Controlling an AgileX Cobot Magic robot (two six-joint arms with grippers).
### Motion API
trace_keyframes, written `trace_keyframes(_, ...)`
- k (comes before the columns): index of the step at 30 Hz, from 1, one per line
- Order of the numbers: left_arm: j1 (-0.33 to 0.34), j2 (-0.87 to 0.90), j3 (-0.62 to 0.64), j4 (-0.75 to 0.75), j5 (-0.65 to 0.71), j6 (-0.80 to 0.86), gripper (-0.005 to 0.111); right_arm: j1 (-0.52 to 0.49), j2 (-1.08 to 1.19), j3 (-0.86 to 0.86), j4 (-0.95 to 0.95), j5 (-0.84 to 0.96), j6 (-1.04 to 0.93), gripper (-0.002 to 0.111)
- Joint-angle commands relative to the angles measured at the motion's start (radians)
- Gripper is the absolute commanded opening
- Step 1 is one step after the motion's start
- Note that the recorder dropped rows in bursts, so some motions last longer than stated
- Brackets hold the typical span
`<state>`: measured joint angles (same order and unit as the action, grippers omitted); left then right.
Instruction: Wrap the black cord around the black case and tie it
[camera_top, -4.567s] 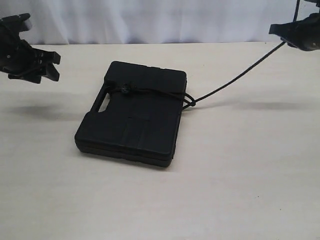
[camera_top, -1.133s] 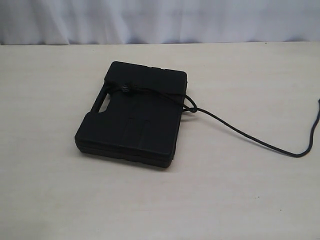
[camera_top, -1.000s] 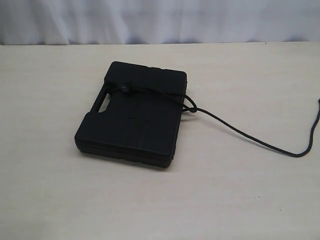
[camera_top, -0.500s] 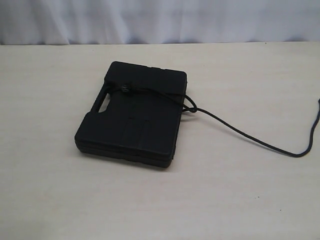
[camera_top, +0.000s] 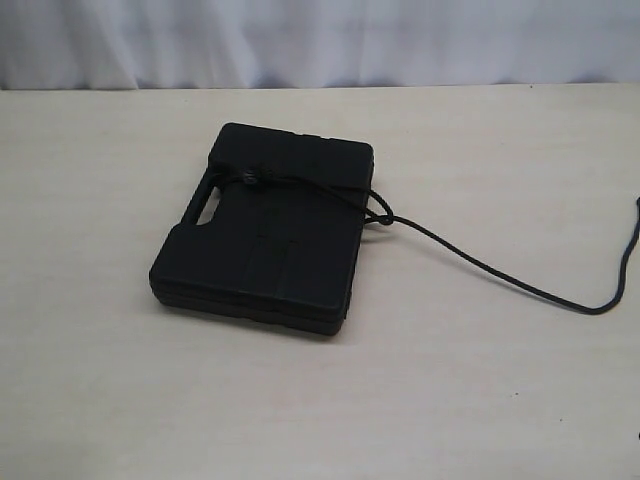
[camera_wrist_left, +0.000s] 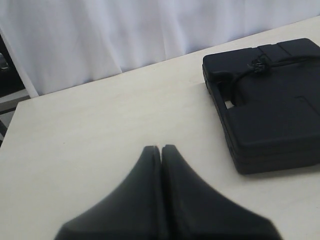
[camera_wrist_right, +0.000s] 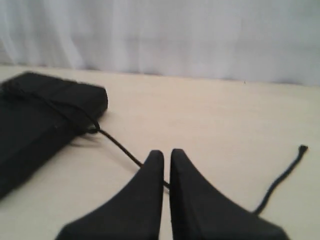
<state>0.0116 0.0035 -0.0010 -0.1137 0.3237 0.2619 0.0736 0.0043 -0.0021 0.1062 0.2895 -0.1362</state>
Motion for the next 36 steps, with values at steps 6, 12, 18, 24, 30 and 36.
trace_keyframes(6, 0.004, -0.003, 0.001, 0.0, -0.001, -0.001, 0.0, -0.09, -0.004, 0.002, -0.167, 0.061, -0.005, 0.004)
trace_keyframes(12, 0.004, -0.003, 0.001, 0.0, -0.001, -0.001, 0.0, -0.09, -0.004, 0.002, -0.167, 0.061, -0.005, 0.004)
trace_keyframes(18, 0.004, -0.003, 0.001, 0.0, -0.001, -0.001, 0.0, -0.09, -0.004, 0.002, -0.167, 0.061, -0.005, 0.004)
trace_keyframes(24, 0.004, -0.003, 0.001, 0.0, -0.001, -0.001, 0.0, -0.09, -0.004, 0.002, -0.167, 0.058, -0.005, 0.004)
trace_keyframes(30, 0.004, -0.003, 0.001, 0.0, -0.003, -0.001, 0.0, -0.09, -0.004, 0.002, -0.167, 0.056, -0.005, 0.004)
trace_keyframes(36, 0.004, -0.003, 0.001, 0.0, -0.003, -0.001, 0.0, -0.09, -0.004, 0.002, -0.167, 0.056, -0.005, 0.004)
